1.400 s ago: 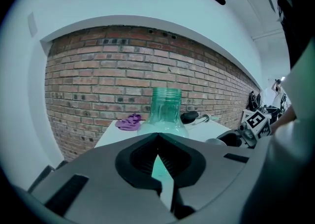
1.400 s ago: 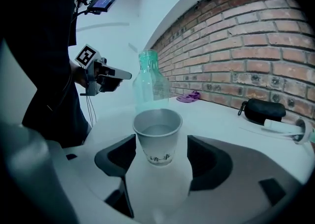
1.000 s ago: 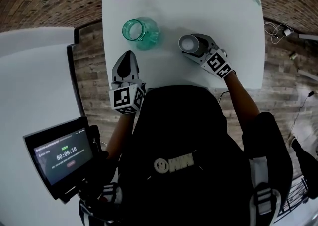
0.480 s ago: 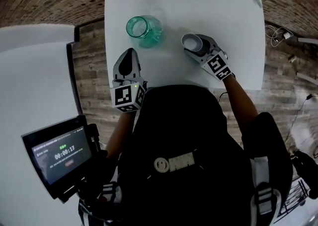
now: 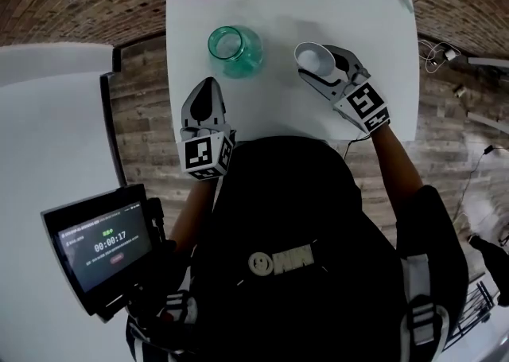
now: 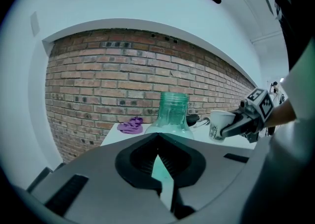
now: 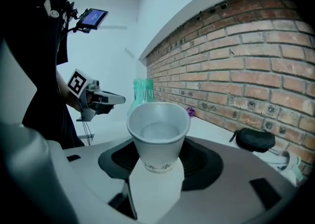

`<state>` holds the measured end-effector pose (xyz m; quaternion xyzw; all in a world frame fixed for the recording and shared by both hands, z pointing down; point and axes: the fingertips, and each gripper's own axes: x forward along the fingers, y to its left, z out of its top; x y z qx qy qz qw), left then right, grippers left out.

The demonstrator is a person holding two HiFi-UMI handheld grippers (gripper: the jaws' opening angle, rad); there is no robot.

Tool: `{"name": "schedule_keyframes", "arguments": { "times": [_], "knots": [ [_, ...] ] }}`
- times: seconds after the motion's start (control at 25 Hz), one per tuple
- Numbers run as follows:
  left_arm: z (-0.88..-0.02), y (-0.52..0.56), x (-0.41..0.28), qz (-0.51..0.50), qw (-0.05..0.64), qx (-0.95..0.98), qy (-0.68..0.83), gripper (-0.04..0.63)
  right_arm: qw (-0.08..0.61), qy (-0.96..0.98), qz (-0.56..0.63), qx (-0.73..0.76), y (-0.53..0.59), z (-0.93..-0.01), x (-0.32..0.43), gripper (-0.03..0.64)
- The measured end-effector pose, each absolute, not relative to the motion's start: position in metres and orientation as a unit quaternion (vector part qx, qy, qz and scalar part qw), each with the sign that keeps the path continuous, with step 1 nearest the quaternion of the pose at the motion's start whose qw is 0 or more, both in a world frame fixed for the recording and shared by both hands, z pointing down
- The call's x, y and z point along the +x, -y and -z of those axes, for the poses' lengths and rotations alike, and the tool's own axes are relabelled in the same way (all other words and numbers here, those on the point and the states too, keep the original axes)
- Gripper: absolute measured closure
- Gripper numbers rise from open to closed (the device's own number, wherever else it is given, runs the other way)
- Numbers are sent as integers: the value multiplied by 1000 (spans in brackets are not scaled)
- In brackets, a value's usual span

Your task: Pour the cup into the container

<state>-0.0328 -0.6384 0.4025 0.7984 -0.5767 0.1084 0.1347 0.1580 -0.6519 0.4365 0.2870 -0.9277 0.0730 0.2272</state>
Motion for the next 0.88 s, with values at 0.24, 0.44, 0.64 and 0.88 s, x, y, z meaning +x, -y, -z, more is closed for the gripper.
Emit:
{"name": "schedule_keyframes", "arguments": {
  "times": [0.24,0.44,0.64,0.88],
  "knots": [
    [-401,640,-45,-95,140,814,556,598,282,916,-42,281,654,-378,141,367],
    [-401,648,-49,-86,142,828,536,598,319,905,-25,279,665,-351,121,367],
    [-404,653,-52,-78,146,835,525,598,354,892,-17,279,677,-346,107,367],
    [-409,654,-54,-75,147,837,522,598,408,875,22,259,689,-347,92,367]
  ]
}}
